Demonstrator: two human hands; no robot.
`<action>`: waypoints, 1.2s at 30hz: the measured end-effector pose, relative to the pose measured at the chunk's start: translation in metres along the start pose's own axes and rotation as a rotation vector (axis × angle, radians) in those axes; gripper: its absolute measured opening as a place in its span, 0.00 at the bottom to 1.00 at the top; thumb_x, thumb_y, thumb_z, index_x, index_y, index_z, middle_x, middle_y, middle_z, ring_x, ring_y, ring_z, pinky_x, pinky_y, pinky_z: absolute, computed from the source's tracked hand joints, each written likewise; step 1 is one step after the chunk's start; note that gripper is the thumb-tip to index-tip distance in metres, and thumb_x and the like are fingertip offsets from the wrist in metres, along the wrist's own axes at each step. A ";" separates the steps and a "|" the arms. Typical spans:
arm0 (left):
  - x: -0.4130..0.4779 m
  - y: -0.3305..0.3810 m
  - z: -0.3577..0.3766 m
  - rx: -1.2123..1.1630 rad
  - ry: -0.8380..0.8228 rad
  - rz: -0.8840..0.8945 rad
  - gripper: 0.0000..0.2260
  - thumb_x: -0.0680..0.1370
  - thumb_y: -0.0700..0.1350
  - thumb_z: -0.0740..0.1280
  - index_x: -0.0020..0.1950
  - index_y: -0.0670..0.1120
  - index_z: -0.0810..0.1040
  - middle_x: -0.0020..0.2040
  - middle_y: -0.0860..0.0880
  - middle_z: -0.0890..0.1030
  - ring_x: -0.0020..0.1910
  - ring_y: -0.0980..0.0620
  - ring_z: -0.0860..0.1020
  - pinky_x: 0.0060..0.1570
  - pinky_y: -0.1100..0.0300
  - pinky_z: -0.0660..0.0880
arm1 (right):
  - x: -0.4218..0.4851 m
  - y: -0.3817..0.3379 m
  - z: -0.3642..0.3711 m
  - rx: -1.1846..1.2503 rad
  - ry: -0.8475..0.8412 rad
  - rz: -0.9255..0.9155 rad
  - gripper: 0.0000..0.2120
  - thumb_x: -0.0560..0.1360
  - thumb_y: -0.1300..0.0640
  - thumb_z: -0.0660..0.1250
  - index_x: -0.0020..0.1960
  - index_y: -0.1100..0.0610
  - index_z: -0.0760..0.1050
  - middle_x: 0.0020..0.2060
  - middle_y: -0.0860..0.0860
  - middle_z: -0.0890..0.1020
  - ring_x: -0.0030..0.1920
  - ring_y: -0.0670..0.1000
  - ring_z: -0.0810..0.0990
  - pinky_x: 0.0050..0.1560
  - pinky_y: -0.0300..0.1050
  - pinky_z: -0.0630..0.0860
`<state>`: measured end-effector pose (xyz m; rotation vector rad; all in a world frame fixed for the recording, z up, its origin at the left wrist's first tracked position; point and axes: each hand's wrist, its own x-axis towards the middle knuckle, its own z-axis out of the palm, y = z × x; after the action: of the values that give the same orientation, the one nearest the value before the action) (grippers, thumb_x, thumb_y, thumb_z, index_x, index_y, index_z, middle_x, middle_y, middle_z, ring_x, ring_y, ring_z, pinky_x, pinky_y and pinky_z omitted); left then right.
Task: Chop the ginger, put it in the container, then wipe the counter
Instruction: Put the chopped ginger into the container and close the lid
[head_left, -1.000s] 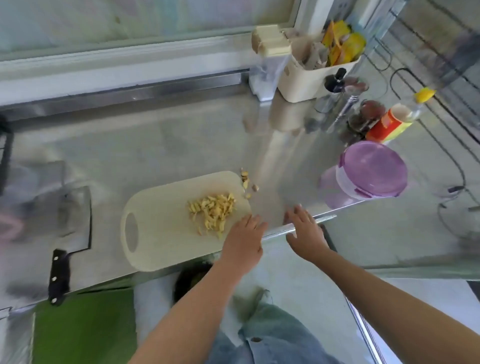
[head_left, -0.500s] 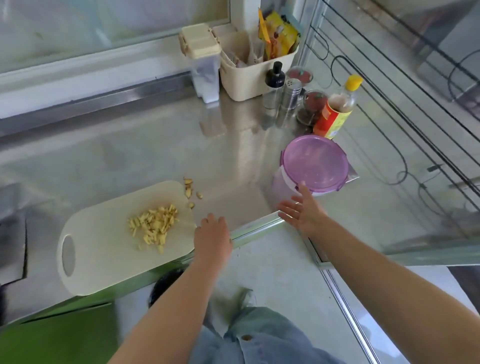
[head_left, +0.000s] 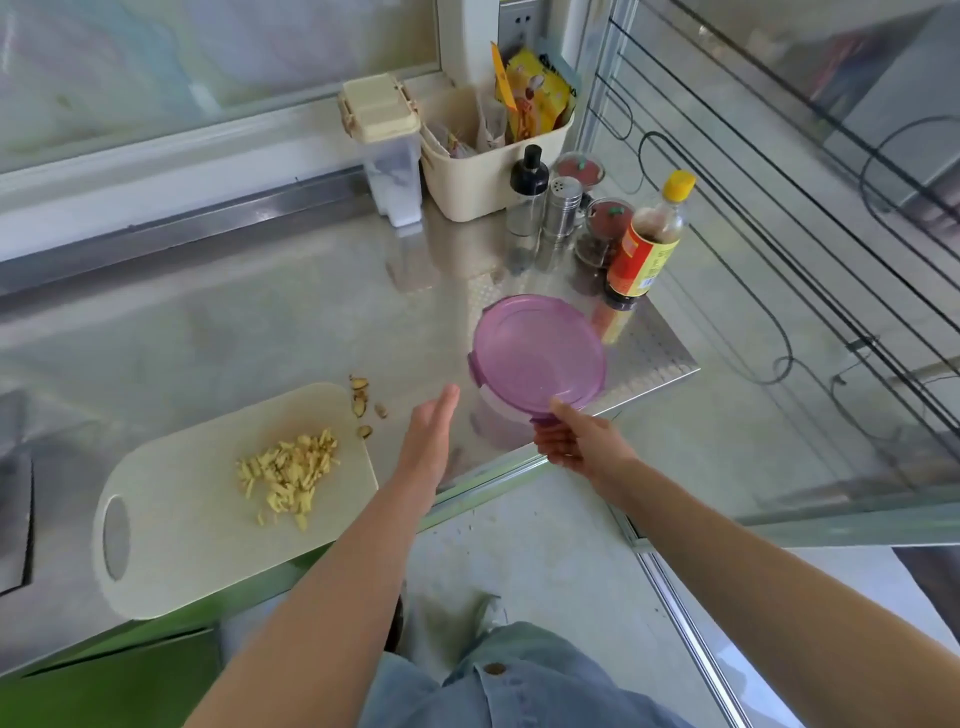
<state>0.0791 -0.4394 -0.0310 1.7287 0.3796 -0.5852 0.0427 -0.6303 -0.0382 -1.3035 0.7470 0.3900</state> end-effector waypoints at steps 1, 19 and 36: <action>0.000 0.005 0.001 -0.162 -0.041 -0.097 0.20 0.75 0.68 0.58 0.55 0.54 0.67 0.52 0.48 0.73 0.53 0.47 0.72 0.54 0.49 0.70 | -0.004 0.000 0.002 -0.058 -0.052 -0.014 0.17 0.77 0.47 0.65 0.46 0.60 0.82 0.38 0.54 0.83 0.36 0.49 0.81 0.39 0.39 0.76; -0.028 -0.040 -0.040 -0.686 0.045 -0.203 0.29 0.72 0.55 0.72 0.68 0.45 0.69 0.61 0.41 0.78 0.51 0.40 0.82 0.46 0.46 0.81 | -0.048 0.030 0.078 -0.142 -0.072 -0.315 0.20 0.77 0.46 0.64 0.36 0.60 0.80 0.28 0.49 0.78 0.29 0.45 0.69 0.35 0.36 0.68; -0.078 -0.069 -0.099 -0.489 0.040 -0.064 0.20 0.71 0.55 0.73 0.60 0.53 0.73 0.61 0.44 0.77 0.55 0.41 0.79 0.41 0.49 0.81 | -0.052 0.030 0.107 -0.237 0.145 -0.262 0.19 0.75 0.41 0.63 0.38 0.57 0.66 0.30 0.51 0.68 0.28 0.51 0.67 0.30 0.48 0.69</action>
<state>-0.0040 -0.3227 -0.0261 1.2635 0.5580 -0.4571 0.0151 -0.5130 -0.0153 -1.6451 0.6530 0.1769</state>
